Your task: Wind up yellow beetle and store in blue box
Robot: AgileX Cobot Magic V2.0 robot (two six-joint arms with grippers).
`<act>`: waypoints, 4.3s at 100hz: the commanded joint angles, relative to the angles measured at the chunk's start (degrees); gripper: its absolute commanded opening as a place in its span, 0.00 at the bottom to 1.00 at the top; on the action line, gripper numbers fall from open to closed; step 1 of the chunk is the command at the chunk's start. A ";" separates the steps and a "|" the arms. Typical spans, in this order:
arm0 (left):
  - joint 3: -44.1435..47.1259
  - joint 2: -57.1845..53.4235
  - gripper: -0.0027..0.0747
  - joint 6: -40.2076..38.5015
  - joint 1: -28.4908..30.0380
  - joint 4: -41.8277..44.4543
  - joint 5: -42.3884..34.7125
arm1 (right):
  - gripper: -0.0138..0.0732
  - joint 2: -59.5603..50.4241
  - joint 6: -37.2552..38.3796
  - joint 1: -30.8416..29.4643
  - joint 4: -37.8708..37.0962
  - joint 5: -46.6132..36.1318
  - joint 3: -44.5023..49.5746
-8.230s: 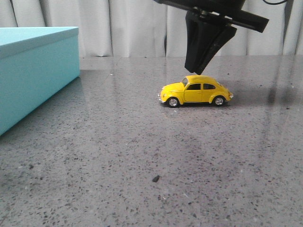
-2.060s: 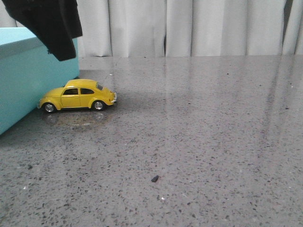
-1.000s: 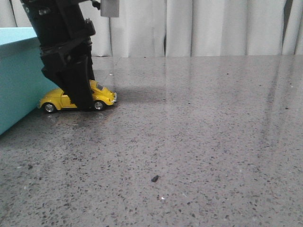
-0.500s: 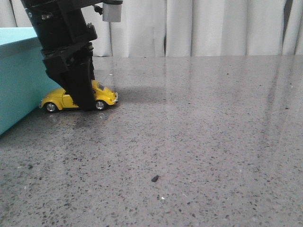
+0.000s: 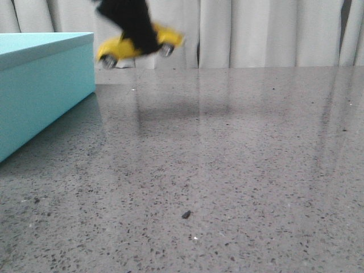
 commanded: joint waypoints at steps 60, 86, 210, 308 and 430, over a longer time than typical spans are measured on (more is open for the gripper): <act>-18.21 -4.41 0.12 -52.86 10.07 23.79 5.95 | 0.11 0.13 -0.66 0.10 2.30 -4.68 -1.14; -6.50 -7.16 0.12 -52.86 15.72 22.28 5.95 | 0.11 0.13 -0.66 0.10 2.30 -4.35 -1.14; 7.48 0.31 0.44 -54.09 26.54 15.31 3.81 | 0.11 0.13 -0.66 0.10 4.01 -3.70 -0.27; 6.35 -26.21 0.48 -53.55 22.07 7.83 -15.77 | 0.11 -7.89 -5.91 0.10 2.44 -10.33 5.07; 64.85 -89.39 0.01 -53.66 13.45 7.09 -33.26 | 0.11 -34.37 -9.26 0.10 -2.19 -27.55 26.78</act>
